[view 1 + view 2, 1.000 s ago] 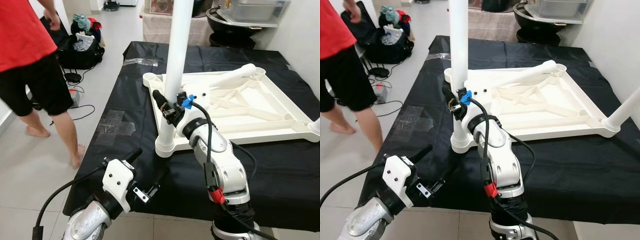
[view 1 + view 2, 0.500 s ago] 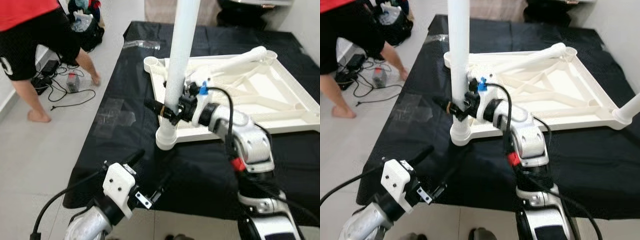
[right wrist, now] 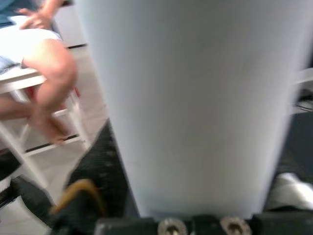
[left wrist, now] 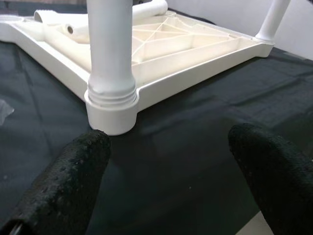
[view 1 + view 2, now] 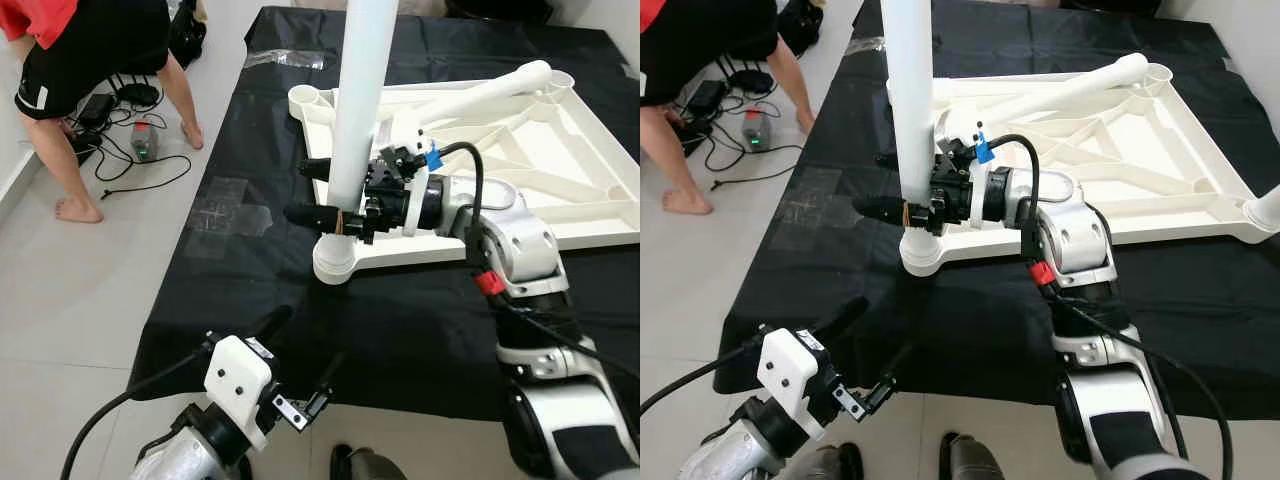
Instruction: Building children table
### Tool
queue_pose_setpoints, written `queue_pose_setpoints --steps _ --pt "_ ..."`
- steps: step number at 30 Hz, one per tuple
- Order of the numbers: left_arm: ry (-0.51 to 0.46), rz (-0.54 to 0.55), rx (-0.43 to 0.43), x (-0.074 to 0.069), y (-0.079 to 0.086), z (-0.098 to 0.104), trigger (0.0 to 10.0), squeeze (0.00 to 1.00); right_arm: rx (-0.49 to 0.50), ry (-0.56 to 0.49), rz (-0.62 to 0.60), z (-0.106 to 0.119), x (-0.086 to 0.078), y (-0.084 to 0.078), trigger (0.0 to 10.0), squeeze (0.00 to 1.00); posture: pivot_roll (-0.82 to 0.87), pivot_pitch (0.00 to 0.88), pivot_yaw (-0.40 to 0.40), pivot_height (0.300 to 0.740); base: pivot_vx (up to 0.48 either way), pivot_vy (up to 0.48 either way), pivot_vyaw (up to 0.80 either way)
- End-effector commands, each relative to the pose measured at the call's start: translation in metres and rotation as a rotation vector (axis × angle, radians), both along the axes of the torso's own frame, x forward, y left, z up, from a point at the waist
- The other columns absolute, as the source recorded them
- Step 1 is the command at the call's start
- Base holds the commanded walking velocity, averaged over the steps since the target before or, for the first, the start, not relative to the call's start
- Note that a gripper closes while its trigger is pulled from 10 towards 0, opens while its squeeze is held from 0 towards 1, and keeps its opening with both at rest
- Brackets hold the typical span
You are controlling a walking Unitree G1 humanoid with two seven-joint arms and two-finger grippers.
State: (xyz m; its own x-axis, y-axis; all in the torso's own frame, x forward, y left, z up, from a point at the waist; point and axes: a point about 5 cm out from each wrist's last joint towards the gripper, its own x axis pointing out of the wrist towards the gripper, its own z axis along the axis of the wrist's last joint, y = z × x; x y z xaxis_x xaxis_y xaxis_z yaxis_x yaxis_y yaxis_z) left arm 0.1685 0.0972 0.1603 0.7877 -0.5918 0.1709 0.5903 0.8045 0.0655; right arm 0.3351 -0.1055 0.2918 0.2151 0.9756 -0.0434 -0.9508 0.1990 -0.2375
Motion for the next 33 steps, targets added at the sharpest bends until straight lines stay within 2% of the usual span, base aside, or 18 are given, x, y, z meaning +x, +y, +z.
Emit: queue_pose_setpoints --steps 1,4,8,9,10,12,13,14,15,16,17,19,23,25,26,28,31,33 --pt "0.019 -0.016 0.006 -0.004 -0.001 -0.001 10.0 0.0 0.007 -0.011 0.042 0.002 -0.001 -0.001 0.0 0.0 0.06 0.261 -0.043 0.74 0.0 0.0 0.0" --pt "0.025 -0.015 0.011 -0.002 0.0 -0.003 10.0 0.0 0.01 0.023 0.097 -0.01 -0.012 -0.008 0.0 0.0 0.04 0.235 -0.034 0.74 0.0 0.0 0.0" --pt "0.025 -0.014 0.01 0.0 0.001 -0.004 10.0 0.0 0.019 0.062 0.086 -0.024 -0.027 -0.011 0.0 0.0 0.03 0.227 -0.035 0.74 0.0 0.0 0.0" --pt "0.026 -0.014 0.01 0.001 0.001 -0.005 10.0 0.0 -0.015 0.117 -0.007 -0.04 -0.033 -0.01 0.0 0.0 0.02 0.215 -0.042 0.74 0.0 0.0 0.0" --pt "0.026 -0.014 0.01 0.001 0.001 -0.005 10.0 0.0 -0.015 0.117 -0.007 -0.04 -0.033 -0.01 0.0 0.0 0.02 0.215 -0.042 0.74 0.0 0.0 0.0" --pt "0.029 -0.012 0.007 0.002 0.003 -0.007 10.0 0.0 -0.118 0.209 -0.305 -0.088 -0.04 -0.001 0.0 0.0 0.01 0.199 -0.062 0.74 0.0 0.0 0.0" --pt "0.03 -0.009 0.007 0.006 0.005 -0.008 10.0 0.0 0.004 0.307 -0.734 -0.12 -0.038 0.005 0.0 0.0 -0.04 0.174 -0.033 0.74 0.0 0.0 0.0" --pt "0.03 -0.009 0.007 0.006 0.005 -0.008 10.0 0.0 0.004 0.307 -0.734 -0.12 -0.038 0.005 0.0 0.0 -0.04 0.174 -0.033 0.74 0.0 0.0 0.0" --pt "0.029 -0.012 0.006 0.01 0.004 -0.009 10.0 0.0 -0.008 0.36 -0.895 -0.144 -0.045 0.021 0.0 0.0 -0.03 0.145 -0.013 0.74 0.0 0.0 0.0" --pt "0.029 -0.012 0.006 0.01 0.004 -0.009 10.0 0.0 -0.008 0.36 -0.895 -0.144 -0.045 0.021 0.0 0.0 -0.03 0.145 -0.013 0.74 0.0 0.0 0.0" --pt "0.029 -0.018 0.008 0.013 0.004 -0.011 10.0 0.0 0.002 0.389 -0.989 -0.153 -0.045 0.031 0.0 0.0 -0.03 0.142 -0.018 0.74 0.0 0.0 0.0" --pt "0.029 -0.022 0.009 0.017 0.004 -0.012 10.0 0.0 0.005 0.373 -1.023 -0.153 -0.042 0.036 0.0 0.0 -0.03 0.114 -0.021 0.74 0.0 0.0 0.0" --pt "0.023 -0.014 0.005 0.023 0.004 -0.013 10.0 0.0 0.014 0.32 -0.96 -0.135 -0.031 0.04 0.0 0.0 -0.03 0.112 -0.034 0.74 0.0 0.0 0.0" --pt "0.023 -0.014 0.005 0.023 0.004 -0.013 10.0 0.0 0.014 0.32 -0.96 -0.135 -0.031 0.04 0.0 0.0 -0.03 0.112 -0.034 0.74 0.0 0.0 0.0" --pt "0.012 0.0 0.004 0.023 0.004 -0.012 10.0 0.0 0.011 0.31 -0.93 -0.125 -0.032 0.041 10.0 0.0 -0.03 0.115 -0.041 0.74 0.0 0.0 0.0" --pt "0.008 0.005 0.004 0.023 0.005 -0.012 10.0 0.0 0.007 0.308 -0.911 -0.122 -0.033 0.041 10.0 0.0 -0.03 0.117 -0.043 0.74 0.0 0.0 0.0" --pt "0.005 0.007 0.001 0.022 0.003 -0.011 10.0 0.0 0.068 0.26 -0.633 -0.098 -0.034 0.046 10.0 0.0 -0.02 0.133 -0.044 0.74 0.0 0.0 0.0" --pt "0.004 0.006 0.0 0.022 0.003 -0.011 10.0 0.0 0.082 0.241 -0.577 -0.092 -0.034 0.046 10.0 0.0 -0.02 0.133 -0.044 0.74 0.0 0.0 0.0"
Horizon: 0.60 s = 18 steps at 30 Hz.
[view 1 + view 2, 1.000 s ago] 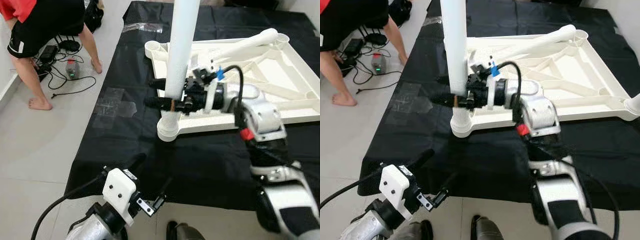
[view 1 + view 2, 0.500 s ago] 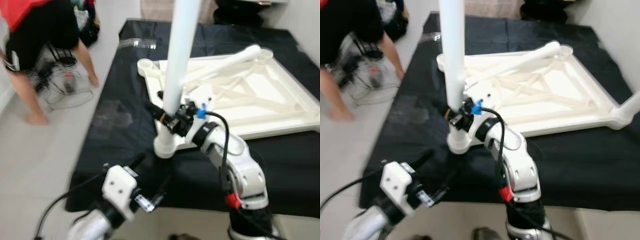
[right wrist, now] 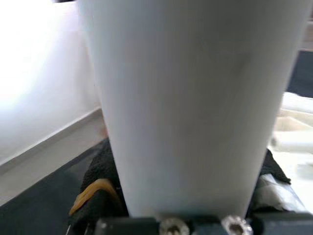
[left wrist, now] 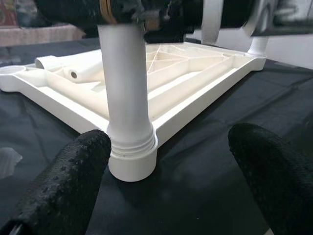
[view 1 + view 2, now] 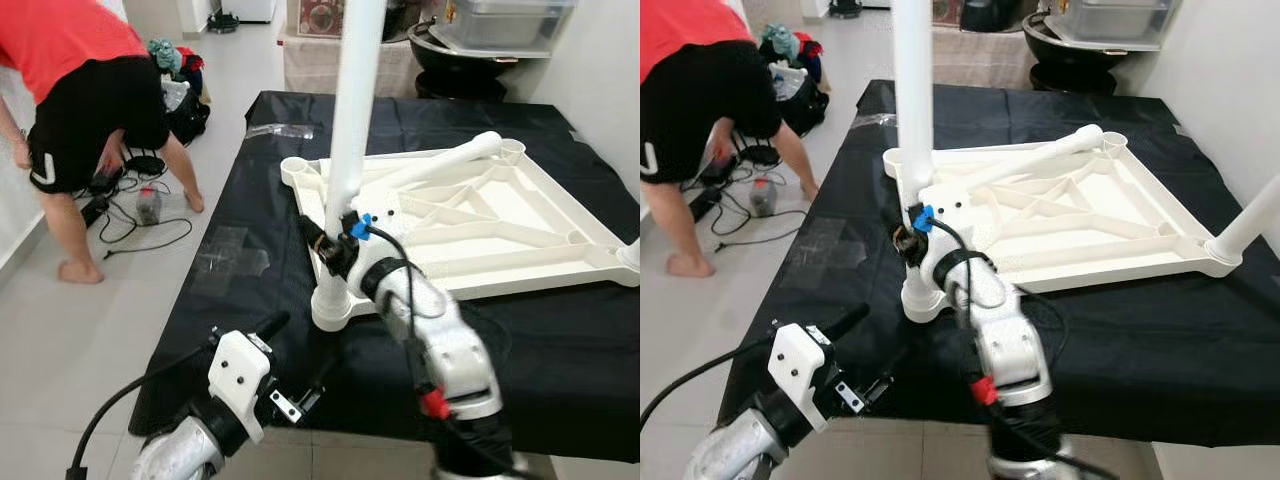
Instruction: Building children table
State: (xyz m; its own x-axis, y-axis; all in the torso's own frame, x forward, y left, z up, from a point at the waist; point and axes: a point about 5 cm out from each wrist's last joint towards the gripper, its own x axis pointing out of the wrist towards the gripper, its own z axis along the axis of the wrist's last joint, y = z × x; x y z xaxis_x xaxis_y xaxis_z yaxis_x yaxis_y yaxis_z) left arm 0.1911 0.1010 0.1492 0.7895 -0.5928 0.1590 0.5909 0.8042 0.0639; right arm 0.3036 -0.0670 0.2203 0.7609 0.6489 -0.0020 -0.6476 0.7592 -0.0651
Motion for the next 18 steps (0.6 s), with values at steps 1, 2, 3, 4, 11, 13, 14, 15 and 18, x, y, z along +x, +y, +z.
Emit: queue_pose_setpoints --steps 1,2,3,4,11,13,14,15,18 --pt "-0.007 0.006 -0.006 -0.001 -0.001 0.001 10.0 0.0 -0.004 0.111 0.081 -0.02 -0.002 0.008 10.0 0.0 -0.02 0.133 -0.044 0.74 0.0 0.0 0.0" --pt "-0.006 0.002 -0.006 -0.002 -0.001 0.001 10.0 0.0 0.004 0.082 0.145 -0.012 0.002 0.001 10.0 1.0 -0.01 0.142 -0.043 0.74 0.0 0.0 0.0" --pt "-0.004 -0.002 -0.007 -0.004 -0.001 0.001 10.0 0.0 0.009 0.053 0.229 -0.001 0.006 -0.008 10.0 1.0 0.0 0.149 -0.043 0.74 0.0 0.0 0.0" --pt "-0.003 -0.005 -0.007 -0.004 -0.001 0.001 10.0 0.0 0.011 0.034 0.282 0.006 0.009 -0.014 10.0 1.0 0.0 0.149 -0.043 0.74 0.0 0.0 0.0" --pt "0.002 -0.009 0.002 -0.013 -0.001 0.003 10.0 0.0 -0.058 -0.044 0.478 0.042 0.027 -0.052 10.0 1.0 0.03 0.195 -0.048 0.74 0.0 0.0 0.0" --pt "0.003 -0.007 0.004 -0.015 0.0 0.004 10.0 0.0 -0.072 -0.019 0.561 0.045 0.026 -0.058 10.0 0.76 0.05 0.208 -0.051 0.74 0.0 0.0 0.0" --pt "0.005 -0.006 0.007 -0.017 0.0 0.005 10.0 0.0 -0.086 -0.007 0.61 0.047 0.027 -0.062 10.0 0.0 0.07 0.227 -0.049 0.74 0.0 0.0 0.0" --pt "0.005 -0.006 0.007 -0.017 0.0 0.005 10.0 0.0 -0.086 -0.007 0.61 0.047 0.027 -0.062 10.0 0.0 0.07 0.227 -0.049 0.74 0.0 0.0 0.0" --pt "0.008 -0.005 0.011 -0.02 0.002 0.006 10.0 0.0 -0.111 -0.006 0.656 0.051 0.031 -0.067 10.0 0.0 0.08 0.233 -0.047 0.74 0.0 0.0 0.0"
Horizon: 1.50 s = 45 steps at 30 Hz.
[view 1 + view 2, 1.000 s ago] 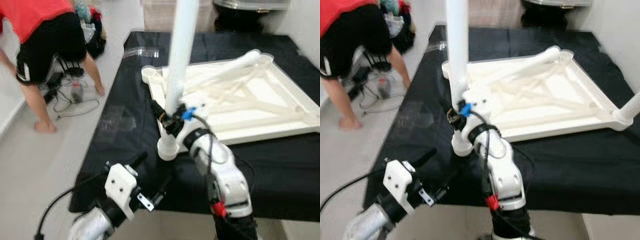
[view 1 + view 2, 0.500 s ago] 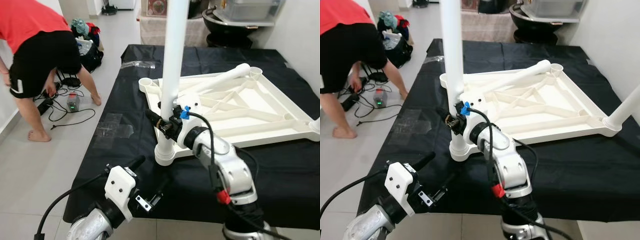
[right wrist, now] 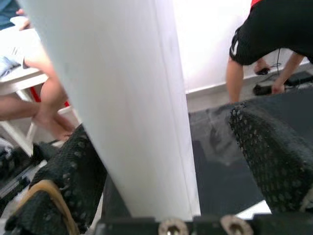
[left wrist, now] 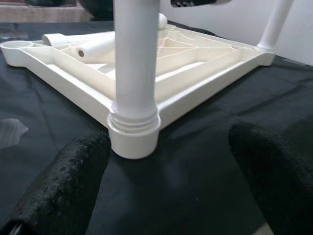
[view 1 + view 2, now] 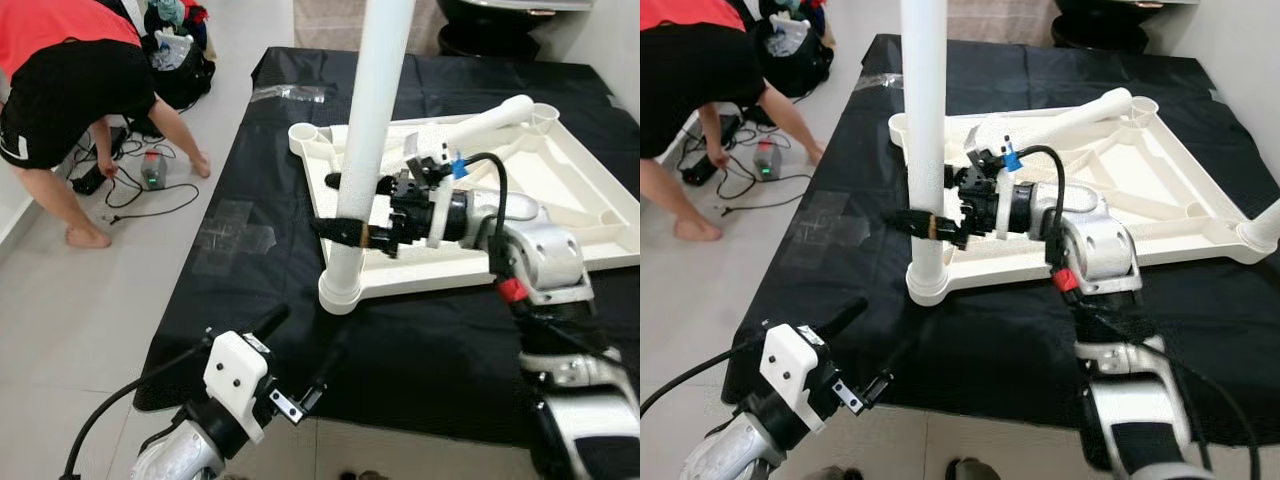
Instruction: Building children table
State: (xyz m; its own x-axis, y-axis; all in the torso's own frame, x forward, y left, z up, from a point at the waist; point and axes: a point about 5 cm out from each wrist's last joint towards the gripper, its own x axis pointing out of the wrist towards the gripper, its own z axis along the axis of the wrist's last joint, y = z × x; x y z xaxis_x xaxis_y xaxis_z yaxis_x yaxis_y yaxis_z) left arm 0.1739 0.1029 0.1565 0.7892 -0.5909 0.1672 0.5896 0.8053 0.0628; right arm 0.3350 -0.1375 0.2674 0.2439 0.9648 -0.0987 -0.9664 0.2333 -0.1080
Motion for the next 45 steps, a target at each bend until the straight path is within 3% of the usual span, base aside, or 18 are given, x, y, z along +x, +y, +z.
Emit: queue_pose_setpoints --steps 1,2,4,11,14,16,20,21,25,27,29,30,31,34,35,37,44,45 --pt "0.016 -0.006 0.018 -0.004 0.0 -0.001 10.0 0.0 -0.005 -0.027 0.043 0.006 0.001 0.002 10.0 0.0 0.08 0.233 -0.047 0.74 0.0 0.0 0.0" --pt "0.016 -0.006 0.018 -0.004 0.0 -0.001 10.0 0.0 -0.005 -0.027 0.043 0.006 0.001 0.002 10.0 0.0 0.08 0.233 -0.047 0.74 0.0 0.0 0.0" --pt "0.02 -0.005 0.022 -0.005 0.001 -0.001 10.0 0.0 0.04 -0.05 0.04 0.019 0.008 0.001 0.0 0.0 0.09 0.238 -0.043 0.74 0.0 0.0 0.0" --pt "0.022 -0.004 0.025 -0.002 0.002 -0.002 10.0 0.0 0.093 -0.03 0.056 0.027 0.005 -0.012 0.0 0.0 0.07 0.225 -0.049 0.74 0.0 0.0 0.0" --pt "0.016 0.002 0.022 0.001 0.001 -0.002 10.0 0.0 0.082 0.018 0.012 0.009 -0.013 -0.026 0.0 0.0 0.06 0.21 -0.062 0.74 0.0 0.0 0.0" --pt "0.015 0.003 0.021 0.001 0.001 -0.002 10.0 0.0 0.067 0.03 0.012 0.003 -0.018 -0.027 0.0 0.0 0.06 0.21 -0.062 0.74 0.0 0.0 0.0" --pt "0.01 0.008 0.021 0.004 0.002 -0.002 10.0 0.0 0.02 0.064 0.026 -0.015 -0.043 -0.033 0.0 0.0 0.04 0.195 -0.053 0.74 0.0 0.0 0.0" --pt "0.008 0.008 0.02 0.009 0.003 -0.003 10.0 0.0 0.034 0.096 0.002 -0.023 -0.063 -0.038 0.0 0.0 0.01 0.176 -0.045 0.74 0.0 0.0 0.0" --pt "0.008 0.006 0.02 0.012 0.003 -0.004 10.0 0.0 0.079 0.086 -0.085 -0.023 -0.066 -0.037 0.0 0.0 0.01 0.168 -0.044 0.74 0.0 0.0 0.0" --pt "0.009 0.003 0.02 0.014 0.002 -0.004 10.0 0.0 0.145 0.075 -0.178 -0.024 -0.063 -0.031 0.0 0.0 0.02 0.163 -0.044 0.74 0.0 0.0 0.0" --pt "0.008 0.003 0.021 0.016 0.002 -0.005 10.0 0.0 0.168 0.08 -0.184 -0.028 -0.064 -0.026 0.0 0.0 0.01 0.161 -0.024 0.74 0.0 0.0 0.0" --pt "0.008 0.004 0.022 0.017 0.002 -0.005 10.0 0.0 0.182 0.081 -0.184 -0.031 -0.064 -0.02 4.0 0.0 0.01 0.16 -0.024 0.74 0.0 0.0 0.0" --pt "0.008 0.004 0.023 0.017 0.002 -0.005 10.0 0.0 0.19 0.081 -0.179 -0.032 -0.063 -0.016 10.0 0.0 0.02 0.159 -0.027 0.74 0.0 0.0 0.0" --pt "0.007 0.005 0.024 0.018 0.001 -0.005 10.0 0.0 0.196 0.07 -0.219 -0.034 -0.057 -0.014 10.0 0.0 0.02 0.158 -0.03 0.74 0.0 0.0 0.0" --pt "0.006 0.006 0.024 0.018 0.001 -0.005 10.0 0.0 0.206 0.064 -0.265 -0.033 -0.049 -0.018 0.0 0.0 0.02 0.155 -0.031 0.74 0.0 0.0 0.0" --pt "0.005 0.009 0.025 0.017 0.002 -0.006 10.0 0.0 0.216 0.051 -0.299 -0.029 -0.041 -0.022 0.0 0.0 0.03 0.159 -0.034 0.74 0.0 0.0 0.0" --pt "0.003 0.015 0.026 0.015 0.004 -0.006 10.0 0.0 0.22 0.009 -0.294 -0.017 -0.039 -0.02 0.0 0.0 0.03 0.16 -0.034 0.74 0.0 0.0 0.0" --pt "0.004 0.015 0.027 0.015 0.004 -0.006 10.0 0.0 0.213 -0.004 -0.316 -0.016 -0.036 -0.022 10.0 0.0 0.03 0.16 -0.034 0.74 0.0 0.0 0.0"
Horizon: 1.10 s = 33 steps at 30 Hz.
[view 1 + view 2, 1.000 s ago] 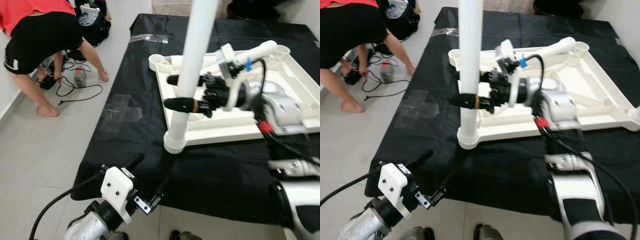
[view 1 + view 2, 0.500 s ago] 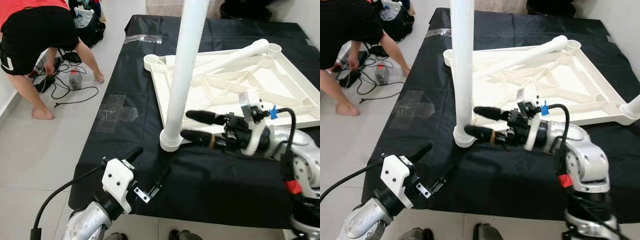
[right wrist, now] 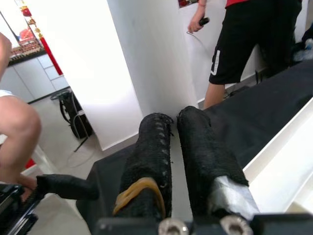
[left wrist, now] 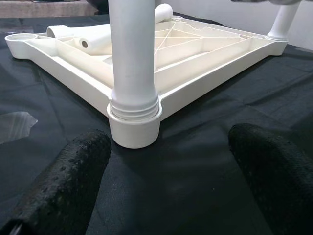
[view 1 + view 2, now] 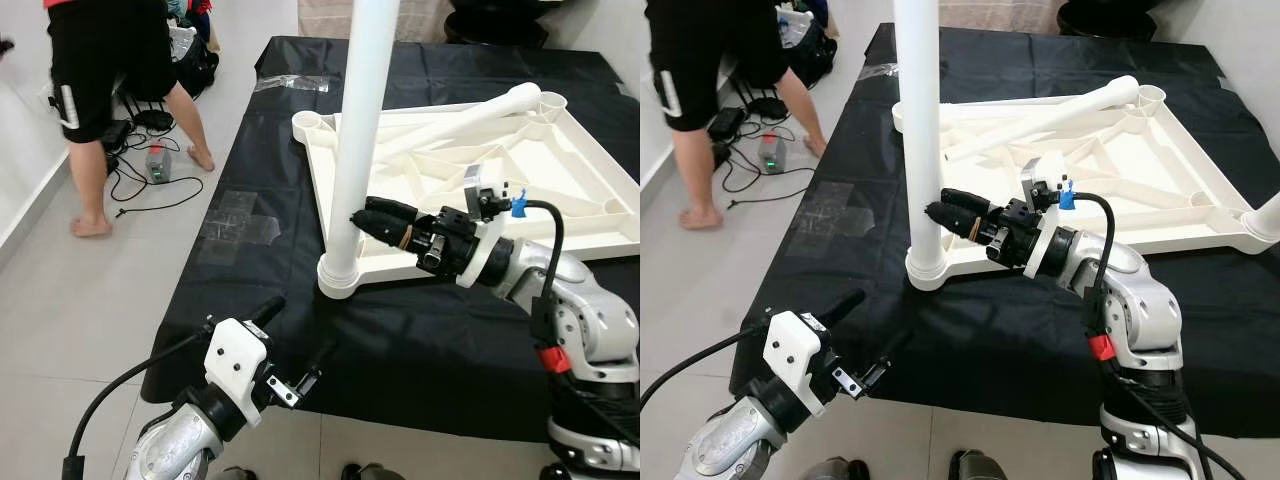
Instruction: Building children table
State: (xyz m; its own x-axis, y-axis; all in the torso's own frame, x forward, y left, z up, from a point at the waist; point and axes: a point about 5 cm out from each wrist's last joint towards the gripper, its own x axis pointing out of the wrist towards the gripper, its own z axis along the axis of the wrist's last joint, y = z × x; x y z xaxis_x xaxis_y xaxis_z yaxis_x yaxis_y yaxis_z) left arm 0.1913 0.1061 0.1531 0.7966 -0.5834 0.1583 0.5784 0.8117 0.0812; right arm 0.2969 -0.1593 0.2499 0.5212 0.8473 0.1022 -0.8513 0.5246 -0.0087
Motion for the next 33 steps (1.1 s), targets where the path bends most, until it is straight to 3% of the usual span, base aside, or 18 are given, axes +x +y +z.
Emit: queue_pose_setpoints --steps 1,2,3,11,12,13,14,15,16,22,24,28,30,33 --pt "0.009 0.002 0.008 -0.002 0.001 -0.004 10.0 0.0 -0.017 -0.024 -0.027 0.002 0.004 -0.001 10.0 0.0 0.03 0.16 -0.034 0.74 0.0 0.0 0.0" --pt "0.009 0.002 0.009 -0.002 0.002 -0.004 10.0 0.0 -0.019 -0.03 -0.034 0.003 0.005 -0.002 10.0 0.0 0.04 0.16 -0.029 0.74 0.0 0.0 0.0" --pt "0.01 0.002 0.01 -0.001 0.002 -0.004 10.0 0.0 -0.008 -0.034 -0.031 0.004 0.006 -0.002 0.0 0.0 0.04 0.158 -0.029 0.74 0.0 0.0 0.0" --pt "0.011 0.001 0.012 0.0 0.002 -0.006 10.0 0.0 -0.008 -0.063 0.0 0.007 0.006 0.008 0.0 0.0 0.04 0.155 -0.027 0.74 0.0 0.0 0.0" --pt "0.012 0.001 0.013 0.0 0.001 -0.006 10.0 0.0 -0.014 -0.066 -0.013 0.006 0.008 0.009 10.0 0.0 0.04 0.153 -0.029 0.74 0.0 0.0 0.0" --pt "0.012 0.001 0.013 0.0 0.001 -0.006 10.0 0.0 -0.014 -0.066 -0.013 0.006 0.008 0.009 10.0 0.0 0.04 0.153 -0.029 0.74 0.0 0.0 0.0" --pt "0.012 0.001 0.014 0.0 0.001 -0.007 10.0 0.0 -0.014 -0.069 -0.033 0.005 0.011 0.007 10.0 0.86 0.04 0.152 -0.029 0.74 0.0 0.0 0.0" --pt "0.012 0.001 0.014 0.0 0.001 -0.007 10.0 0.0 -0.014 -0.069 -0.033 0.005 0.011 0.007 10.0 0.86 0.04 0.152 -0.029 0.74 0.0 0.0 0.0" --pt "0.011 0.002 0.015 0.0 0.001 -0.007 10.0 0.0 -0.03 -0.068 -0.031 0.004 0.013 0.003 10.0 1.0 0.05 0.15 -0.029 0.74 0.0 0.0 0.0" --pt "0.012 0.004 0.018 -0.001 0.001 -0.008 10.0 0.0 -0.106 -0.068 0.021 0.003 0.011 -0.011 10.0 1.0 0.05 0.146 -0.03 0.74 0.0 0.0 0.0" --pt "0.013 0.002 0.018 -0.001 0.001 -0.009 10.0 0.0 -0.107 -0.059 0.097 0.002 0.005 -0.006 10.0 1.0 0.04 0.139 -0.03 0.74 0.0 0.0 0.0" --pt "0.014 0.0 0.018 -0.001 0.0 -0.01 10.0 0.0 -0.112 -0.052 0.139 -0.001 0.003 0.001 10.0 1.0 0.04 0.137 -0.028 0.74 0.0 0.0 0.0" --pt "0.015 -0.001 0.019 0.0 0.0 -0.01 10.0 0.0 -0.117 -0.047 0.174 -0.009 0.003 0.018 10.0 1.0 0.05 0.13 -0.027 0.74 0.0 0.0 0.0" --pt "0.015 -0.001 0.019 0.0 0.0 -0.01 10.0 0.0 -0.118 -0.051 0.174 -0.011 0.006 0.026 10.0 1.0 0.05 0.13 -0.027 0.74 0.0 0.0 0.0"
